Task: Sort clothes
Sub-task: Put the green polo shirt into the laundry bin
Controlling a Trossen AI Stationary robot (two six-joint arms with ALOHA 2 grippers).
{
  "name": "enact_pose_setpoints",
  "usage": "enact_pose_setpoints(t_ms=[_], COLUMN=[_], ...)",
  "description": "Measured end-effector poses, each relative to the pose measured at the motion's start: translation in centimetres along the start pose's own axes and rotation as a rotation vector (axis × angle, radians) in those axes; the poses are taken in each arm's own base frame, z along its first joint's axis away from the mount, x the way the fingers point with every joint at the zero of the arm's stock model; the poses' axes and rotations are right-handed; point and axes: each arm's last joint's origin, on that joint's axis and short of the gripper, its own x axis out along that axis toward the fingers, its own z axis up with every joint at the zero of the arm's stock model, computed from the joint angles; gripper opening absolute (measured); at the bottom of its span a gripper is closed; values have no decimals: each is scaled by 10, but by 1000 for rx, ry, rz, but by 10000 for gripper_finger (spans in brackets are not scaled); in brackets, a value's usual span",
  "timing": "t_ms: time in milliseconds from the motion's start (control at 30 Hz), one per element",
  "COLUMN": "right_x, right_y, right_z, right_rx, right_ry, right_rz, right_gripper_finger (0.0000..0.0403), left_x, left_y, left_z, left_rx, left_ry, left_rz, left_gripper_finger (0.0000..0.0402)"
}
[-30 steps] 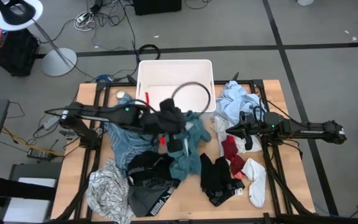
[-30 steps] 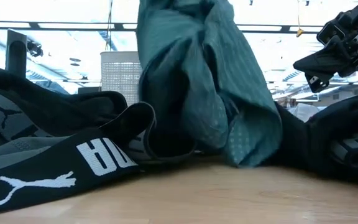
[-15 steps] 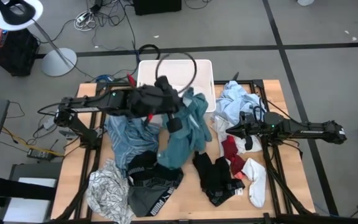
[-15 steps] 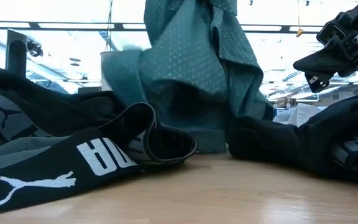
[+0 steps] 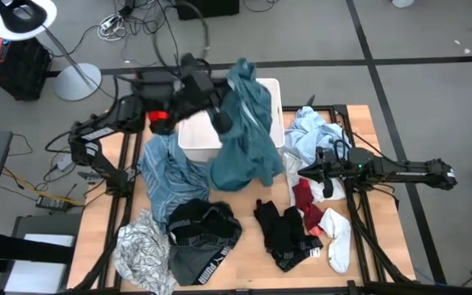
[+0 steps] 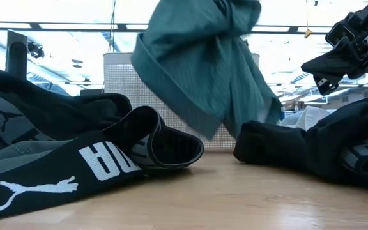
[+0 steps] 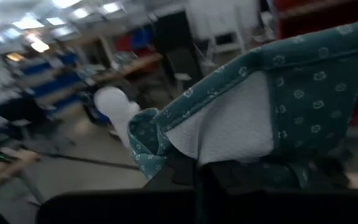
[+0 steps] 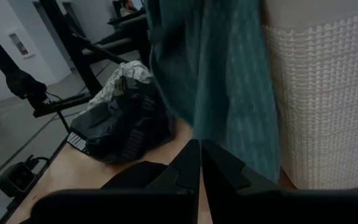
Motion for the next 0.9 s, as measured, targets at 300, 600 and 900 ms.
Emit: enact_pose_setpoints(t_ms=[300, 600, 900], right_x=[0, 0, 0], right_y=[0, 0, 0], right_z=[0, 0, 0], right_rx=[0, 0, 0], right_ry=[0, 0, 0], right_rz=[0, 0, 0], right_gripper_finger=[20, 20, 20], left_x=[-3, -4, -10], left_y=[32, 57, 79], left_z=[26, 42, 54], left_rx=[8, -45, -124], left_ry=[-175, -365, -570], left_rz=[183, 331, 405], left_gripper_finger=[5, 5, 5])
